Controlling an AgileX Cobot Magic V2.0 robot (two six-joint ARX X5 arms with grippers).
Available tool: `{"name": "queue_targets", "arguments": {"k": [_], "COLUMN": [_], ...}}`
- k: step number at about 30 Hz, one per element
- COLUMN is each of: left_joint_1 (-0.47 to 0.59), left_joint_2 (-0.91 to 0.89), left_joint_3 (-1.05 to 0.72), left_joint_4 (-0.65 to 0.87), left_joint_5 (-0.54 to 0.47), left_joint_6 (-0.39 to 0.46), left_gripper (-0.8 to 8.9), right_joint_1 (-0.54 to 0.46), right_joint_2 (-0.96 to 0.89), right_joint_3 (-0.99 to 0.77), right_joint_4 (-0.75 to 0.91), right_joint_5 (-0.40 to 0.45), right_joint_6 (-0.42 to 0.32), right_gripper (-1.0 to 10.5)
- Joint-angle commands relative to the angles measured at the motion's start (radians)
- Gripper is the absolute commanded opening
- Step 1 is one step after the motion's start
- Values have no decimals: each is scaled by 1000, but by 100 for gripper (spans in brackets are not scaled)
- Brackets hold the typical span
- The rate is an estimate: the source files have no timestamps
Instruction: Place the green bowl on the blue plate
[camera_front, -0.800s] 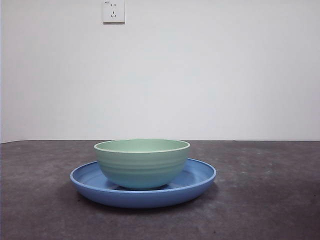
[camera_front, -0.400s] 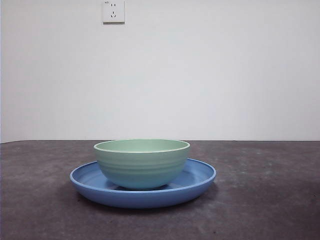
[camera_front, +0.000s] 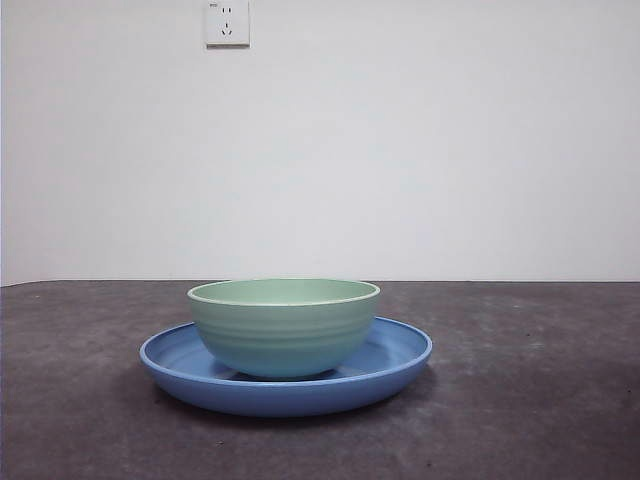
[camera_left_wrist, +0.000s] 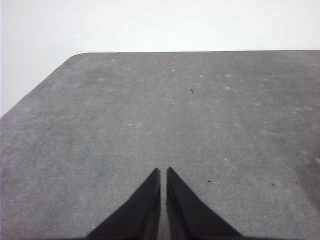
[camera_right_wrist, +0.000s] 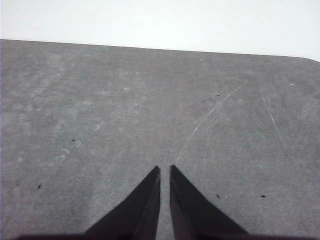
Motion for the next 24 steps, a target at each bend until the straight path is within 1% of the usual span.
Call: {"name": "queue_targets", "arguments": {"k": [1,14,24], "left_joint_1": [1,1,1], "left_joint_2": [-1,-1,-1], "left_joint_3": [-21,-21,-21], "left_joint_4": [-5,-5,-5], "left_joint_5": [-3,-3,-3], "left_joint_6": [16,16,16], "left_gripper": [19,19,19], "right_joint_1": [1,2,-18], "right_joint_2": [-3,-3,-3], "right_joint_3": [-6,-5,-5], "right_joint_4": [9,9,9], "right_joint_5": [3,3,3], "right_joint_6": [-5,-5,-4], "right_gripper": [29,29,30]}}
